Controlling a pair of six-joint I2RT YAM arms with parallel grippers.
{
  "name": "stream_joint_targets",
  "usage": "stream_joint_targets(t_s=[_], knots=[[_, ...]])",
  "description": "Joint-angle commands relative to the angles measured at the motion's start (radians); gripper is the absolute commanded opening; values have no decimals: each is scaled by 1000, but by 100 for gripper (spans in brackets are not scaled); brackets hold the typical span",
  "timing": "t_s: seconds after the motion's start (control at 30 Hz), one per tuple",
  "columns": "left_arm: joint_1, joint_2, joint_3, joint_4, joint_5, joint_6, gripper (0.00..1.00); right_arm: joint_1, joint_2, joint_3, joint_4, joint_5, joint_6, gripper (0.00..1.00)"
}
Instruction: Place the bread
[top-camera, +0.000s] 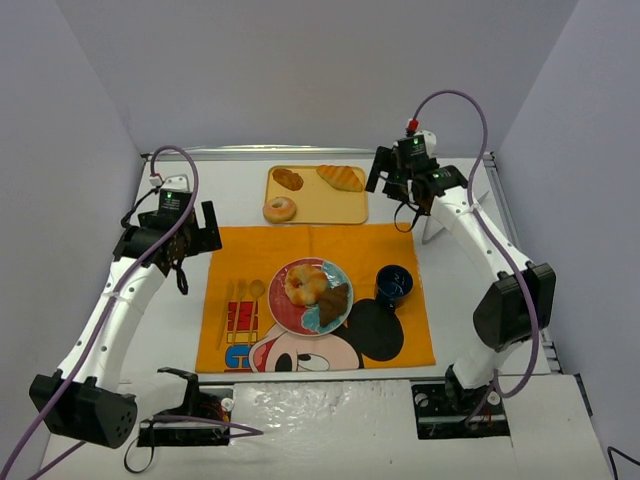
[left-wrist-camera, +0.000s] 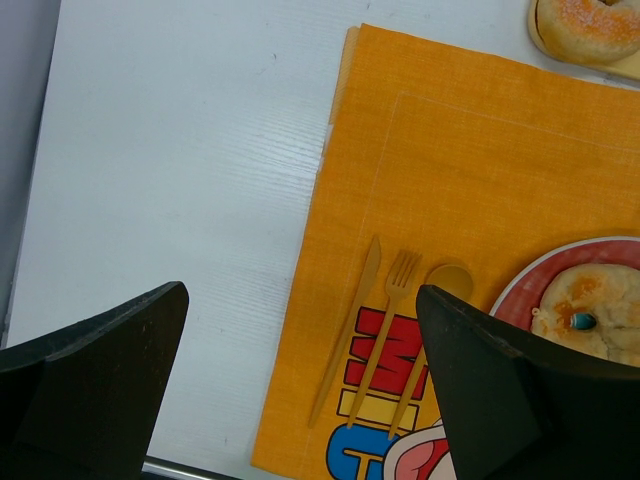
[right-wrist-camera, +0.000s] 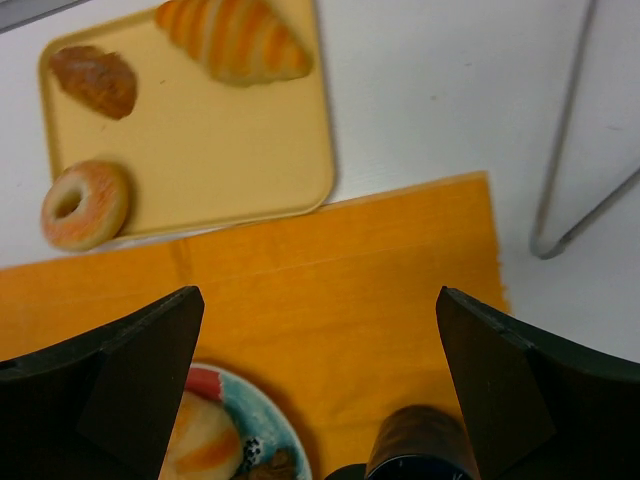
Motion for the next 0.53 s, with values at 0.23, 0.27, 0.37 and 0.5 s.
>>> stream_joint_targets(t_s=[0.23,0.27,0.37,0.5], knots=[[-11,-2,59,7,24,-6,97,178,-164,-106,45,-86,1,100],[-11,0,61,7,26,-7,97,180,-172,-109,46,-86,3,100],[-14,9,73,4,28,-12,97,190,-191,-112,48,-89,4,100],[-17,16,79,5,29,-17,97,206,-193,-107,48,-84,-3,100]])
